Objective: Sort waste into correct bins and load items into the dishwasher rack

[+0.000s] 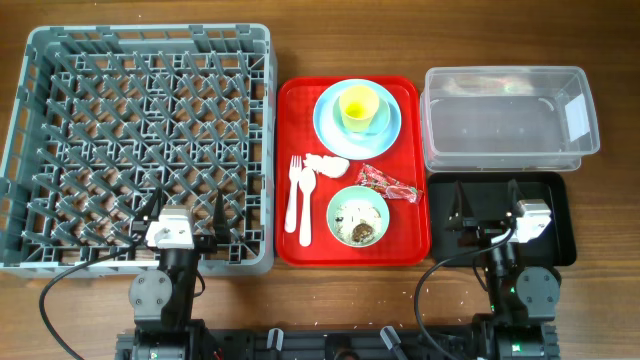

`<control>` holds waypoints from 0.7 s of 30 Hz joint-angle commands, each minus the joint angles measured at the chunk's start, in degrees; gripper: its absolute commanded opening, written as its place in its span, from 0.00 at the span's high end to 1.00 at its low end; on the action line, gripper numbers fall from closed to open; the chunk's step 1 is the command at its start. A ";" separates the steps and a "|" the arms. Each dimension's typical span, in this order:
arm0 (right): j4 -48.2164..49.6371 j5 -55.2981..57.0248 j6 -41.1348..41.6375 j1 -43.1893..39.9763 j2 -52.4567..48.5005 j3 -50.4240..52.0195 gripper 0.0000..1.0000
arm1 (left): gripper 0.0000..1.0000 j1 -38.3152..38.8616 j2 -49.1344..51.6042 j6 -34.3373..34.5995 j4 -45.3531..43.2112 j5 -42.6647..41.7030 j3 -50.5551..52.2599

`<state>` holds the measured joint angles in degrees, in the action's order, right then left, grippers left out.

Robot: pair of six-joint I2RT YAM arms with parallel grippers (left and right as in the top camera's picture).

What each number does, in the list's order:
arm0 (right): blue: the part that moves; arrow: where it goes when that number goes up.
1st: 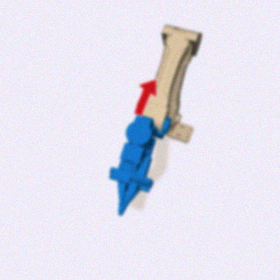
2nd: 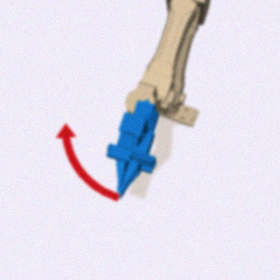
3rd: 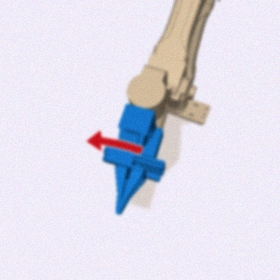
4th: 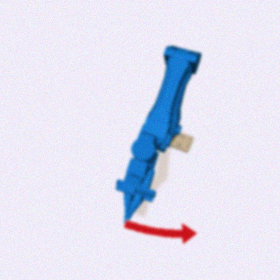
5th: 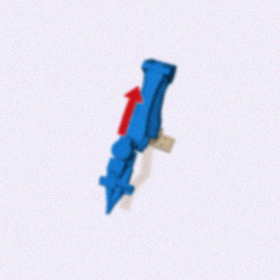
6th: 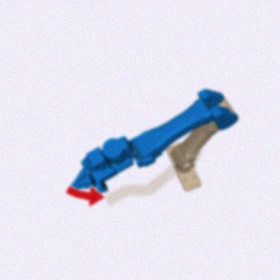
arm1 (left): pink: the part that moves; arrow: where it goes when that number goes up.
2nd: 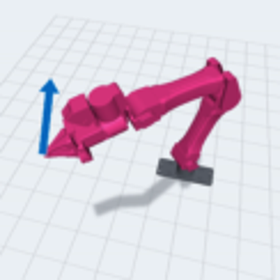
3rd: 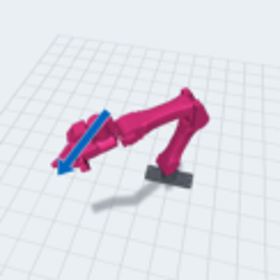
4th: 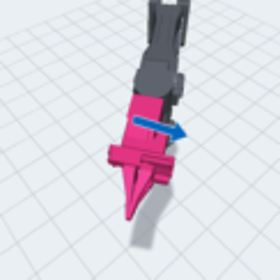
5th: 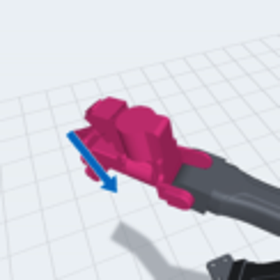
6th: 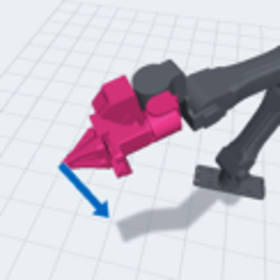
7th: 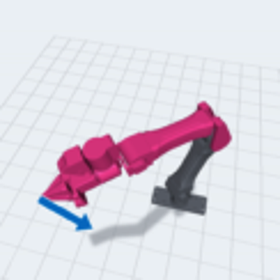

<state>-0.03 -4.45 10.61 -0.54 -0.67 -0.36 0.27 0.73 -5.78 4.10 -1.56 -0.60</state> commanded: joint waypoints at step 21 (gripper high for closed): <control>0.15 0.52 0.31 -0.09 0.09 0.07 0.00 | 0.00 0.22 32.59 9.07 25.51 -35.63 -61.18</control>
<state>-0.08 -4.45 10.61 -0.54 -0.78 -0.34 0.27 19.88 2.63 20.27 -26.48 -43.75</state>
